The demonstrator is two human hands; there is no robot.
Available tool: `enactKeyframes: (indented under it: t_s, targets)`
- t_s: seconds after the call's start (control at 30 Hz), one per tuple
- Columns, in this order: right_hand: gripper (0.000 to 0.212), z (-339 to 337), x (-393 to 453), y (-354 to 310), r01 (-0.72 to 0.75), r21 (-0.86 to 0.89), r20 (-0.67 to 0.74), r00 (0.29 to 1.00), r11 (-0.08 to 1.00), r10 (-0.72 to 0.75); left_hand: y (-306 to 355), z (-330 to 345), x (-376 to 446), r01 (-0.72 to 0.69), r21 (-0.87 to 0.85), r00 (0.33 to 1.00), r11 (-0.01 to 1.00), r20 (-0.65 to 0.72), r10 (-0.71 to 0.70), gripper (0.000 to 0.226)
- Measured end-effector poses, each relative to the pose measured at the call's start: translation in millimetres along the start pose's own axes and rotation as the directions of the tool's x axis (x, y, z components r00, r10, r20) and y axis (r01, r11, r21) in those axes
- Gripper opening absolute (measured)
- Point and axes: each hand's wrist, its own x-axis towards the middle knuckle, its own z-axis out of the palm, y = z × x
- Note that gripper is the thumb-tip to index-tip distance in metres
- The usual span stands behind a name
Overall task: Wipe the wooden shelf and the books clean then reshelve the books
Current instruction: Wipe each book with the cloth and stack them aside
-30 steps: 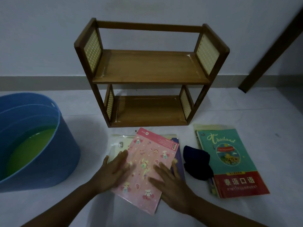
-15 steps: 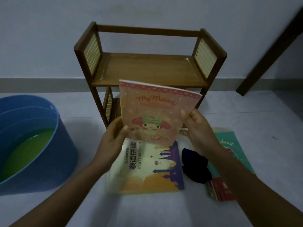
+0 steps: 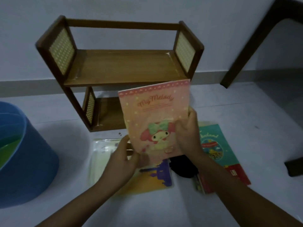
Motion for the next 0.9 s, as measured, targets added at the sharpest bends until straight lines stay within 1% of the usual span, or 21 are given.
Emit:
enactKeyframes:
  t_s: [0.03, 0.07, 0.1, 0.13, 0.2, 0.27, 0.3, 0.33, 0.37, 0.4, 0.47, 0.53, 0.63, 0.7, 0.77, 0.83, 0.87, 0.9]
  targets:
    - [0.042, -19.5, 7.8, 1.8, 0.021, -0.092, -0.037, 0.999, 0.996, -0.024, 13.1, 12.4, -0.6, 0.033, -0.038, 0.995, 0.999, 0.092, -0.029, 0.037]
    - [0.041, -38.3, 14.5, 3.7, 0.034, -0.203, -0.043, 0.998, 0.979, -0.044, 24.4, 24.4, 0.7, 0.077, -0.066, 0.98, 0.995, 0.19, -0.064, 0.034]
    - [0.037, -57.0, 21.0, 6.9, 0.033, -0.315, -0.029, 0.999, 0.948, -0.045, 32.8, 37.2, 4.8, 0.108, -0.051, 0.957, 0.993, 0.277, -0.09, 0.031]
    - [0.031, -76.5, 26.8, 11.9, 0.021, -0.413, -0.001, 1.0, 0.911, -0.024, 35.4, 52.2, 11.7, 0.096, 0.008, 0.932, 0.995, 0.351, -0.093, 0.03]
    - [0.025, -111.2, 37.3, 29.3, -0.057, -0.568, 0.025, 0.996, 0.821, 0.087, 37.0, 84.4, 29.7, 0.01, 0.139, 0.893, 0.99, 0.445, -0.071, 0.036]
    - [0.029, -137.1, 46.1, 52.1, -0.204, -0.648, -0.013, 0.966, 0.734, 0.256, 36.3, 116.1, 47.0, -0.093, 0.293, 0.882, 0.952, 0.468, -0.058, 0.031]
    - [0.032, -148.4, 51.1, 64.6, -0.268, -0.649, -0.038, 0.946, 0.712, 0.321, 36.3, 132.3, 56.1, -0.148, 0.374, 0.871, 0.916, 0.487, -0.058, 0.032]
    - [0.034, -156.3, 53.5, 76.3, -0.315, -0.638, -0.053, 0.928, 0.702, 0.368, 36.4, 145.0, 62.0, -0.193, 0.423, 0.848, 0.885, 0.525, -0.066, 0.044]
    - [0.035, -160.0, 54.8, 87.6, -0.35, -0.626, -0.066, 0.914, 0.697, 0.4, 36.0, 152.8, 65.6, -0.23, 0.439, 0.827, 0.869, 0.559, -0.064, 0.059]
    - [0.036, -163.2, 54.9, 96.7, -0.372, -0.614, -0.075, 0.905, 0.696, 0.418, 34.3, 160.5, 69.8, -0.262, 0.436, 0.816, 0.861, 0.576, -0.043, 0.07]
    - [0.036, -166.9, 53.0, 112.0, -0.407, -0.588, -0.101, 0.895, 0.699, 0.435, 22.9, 176.0, 78.4, -0.323, 0.456, 0.806, 0.829, 0.591, -0.011, 0.079]
    - [0.035, -167.6, 49.7, 125.5, -0.431, -0.564, -0.121, 0.887, 0.705, 0.445, 5.2, 189.7, 86.0, -0.367, 0.527, 0.794, 0.767, 0.606, -0.037, 0.085]
    - [0.033, -166.9, 46.3, 140.8, -0.419, -0.562, -0.097, 0.89, 0.713, 0.446, -14.2, 202.2, 86.2, -0.408, 0.624, 0.781, 0.666, 0.616, -0.099, 0.09]
    - [0.036, -166.7, 45.0, 148.7, -0.408, -0.559, -0.09, 0.895, 0.722, 0.436, -22.9, 203.3, 82.8, -0.447, 0.653, 0.79, 0.612, 0.609, -0.073, 0.088]
    - [0.046, -167.1, 46.6, 156.7, -0.406, -0.537, -0.095, 0.9, 0.739, 0.425, -26.3, 199.5, 80.5, -0.481, 0.664, 0.79, 0.572, 0.611, -0.045, 0.091]
    - [0.053, -167.9, 50.3, 163.1, -0.418, -0.528, -0.11, 0.897, 0.739, 0.428, -23.6, 189.3, 77.6, -0.497, 0.656, 0.795, 0.568, 0.606, -0.005, 0.104]
    - [0.052, -167.8, 52.6, 164.4, -0.422, -0.534, -0.116, 0.895, 0.733, 0.43, -21.5, 180.3, 76.5, -0.498, 0.649, 0.805, 0.576, 0.593, 0.027, 0.104]
    - [0.049, -167.3, 54.6, 164.0, -0.416, -0.551, -0.122, 0.898, 0.723, 0.423, -20.2, 168.3, 76.2, -0.498, 0.646, 0.818, 0.578, 0.572, 0.065, 0.098]
